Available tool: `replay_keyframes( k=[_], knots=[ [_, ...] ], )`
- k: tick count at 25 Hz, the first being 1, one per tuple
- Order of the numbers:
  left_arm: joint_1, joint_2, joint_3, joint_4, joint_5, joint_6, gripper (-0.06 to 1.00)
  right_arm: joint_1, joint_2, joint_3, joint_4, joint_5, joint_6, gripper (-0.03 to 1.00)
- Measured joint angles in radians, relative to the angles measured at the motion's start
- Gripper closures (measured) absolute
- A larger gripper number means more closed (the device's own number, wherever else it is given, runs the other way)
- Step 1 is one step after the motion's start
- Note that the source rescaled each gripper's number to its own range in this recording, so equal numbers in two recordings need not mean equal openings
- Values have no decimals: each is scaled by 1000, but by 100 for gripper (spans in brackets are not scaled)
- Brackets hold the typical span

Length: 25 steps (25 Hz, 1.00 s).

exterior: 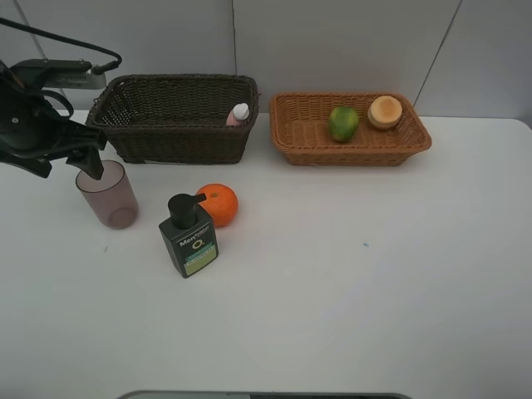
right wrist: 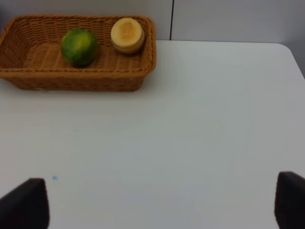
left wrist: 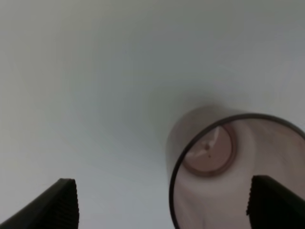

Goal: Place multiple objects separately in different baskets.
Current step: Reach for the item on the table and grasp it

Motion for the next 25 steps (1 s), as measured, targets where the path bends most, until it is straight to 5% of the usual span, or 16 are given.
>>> replay_keyframes(
  k=[21, 25],
  knots=[
    [0, 177, 0, -30, -120, 12, 3, 0, 0, 0, 0, 0, 0, -3],
    [0, 187, 0, -33, -127, 12, 23, 0, 0, 0, 0, 0, 0, -3]
  ],
)
